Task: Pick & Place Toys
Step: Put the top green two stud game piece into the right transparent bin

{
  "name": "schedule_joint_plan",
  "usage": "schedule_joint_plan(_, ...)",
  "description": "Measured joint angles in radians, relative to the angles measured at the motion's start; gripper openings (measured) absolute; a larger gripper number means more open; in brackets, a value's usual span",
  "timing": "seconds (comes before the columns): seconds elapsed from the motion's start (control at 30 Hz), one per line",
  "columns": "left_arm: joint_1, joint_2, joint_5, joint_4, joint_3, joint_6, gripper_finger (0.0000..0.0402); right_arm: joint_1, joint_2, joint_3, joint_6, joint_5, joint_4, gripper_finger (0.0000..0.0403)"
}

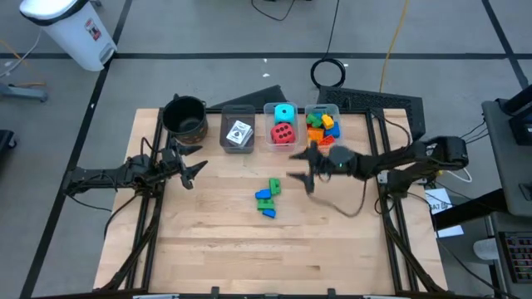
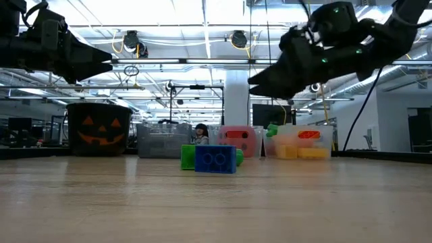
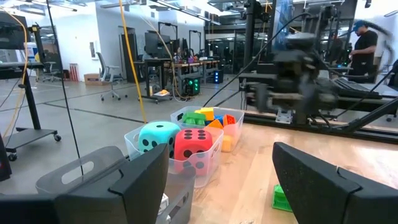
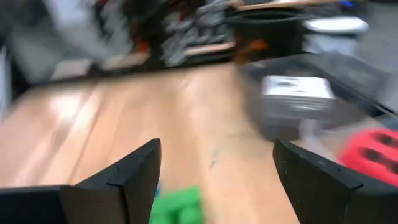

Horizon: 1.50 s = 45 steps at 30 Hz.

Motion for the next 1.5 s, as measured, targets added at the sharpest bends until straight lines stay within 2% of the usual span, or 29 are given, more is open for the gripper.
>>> schedule_joint_plan(0.13,0.000,0.000,0.000,0.000,0.000,0.000,0.0292,0.137,0.042,0.000,-0.282,0.000,-0.080,0.0273)
schedule_joint_plan(0.23,0.000,0.000,0.000,0.000,0.000,0.000,0.0292,0.217,0.098,0.006,-0.367,0.000,-0.083,0.0267)
schedule_joint_plan(0.3,0.000,0.000,0.000,0.000,0.000,0.000,0.0292,0.243,0.142,0.034,-0.356,0.033,-0.084,0.0264)
schedule_joint_plan(0.37,0.000,0.000,0.000,0.000,0.000,0.000,0.0292,0.249,0.174,0.087,-0.311,0.112,-0.112,0.0264)
schedule_joint_plan(0.43,0.000,0.000,0.000,0.000,0.000,0.000,0.0292,0.240,0.208,0.170,-0.259,0.156,-0.198,0.0268)
schedule_joint_plan(0.6,0.000,0.000,0.000,-0.001,0.000,0.000,0.0292,0.202,0.299,0.380,-0.124,0.161,-0.527,0.0295)
schedule_joint_plan(0.7,0.000,0.000,0.000,0.000,0.000,0.000,0.0292,0.180,0.357,0.445,-0.126,0.158,-0.590,0.0318)
schedule_joint_plan(0.87,0.000,0.000,0.000,0.001,0.000,0.000,0.0292,0.168,0.432,0.458,-0.230,0.156,-0.513,0.0346)
schedule_joint_plan(0.97,0.000,0.000,0.000,-0.007,0.000,0.000,0.0292,0.156,0.446,0.457,-0.234,0.132,-0.507,0.0350)
schedule_joint_plan(1.23,0.000,0.000,0.000,-0.001,0.000,0.000,0.0292,0.150,0.433,0.454,-0.177,0.002,-0.691,0.0335)
schedule_joint_plan(1.4,0.000,0.000,0.001,-0.001,0.000,0.000,0.0292,0.160,0.385,0.450,-0.171,0.005,-0.796,0.0334)
schedule_joint_plan(1.5,0.000,0.000,0.002,-0.001,0.000,0.000,0.0292,0.161,0.384,0.453,-0.104,0.003,-0.771,0.0334)
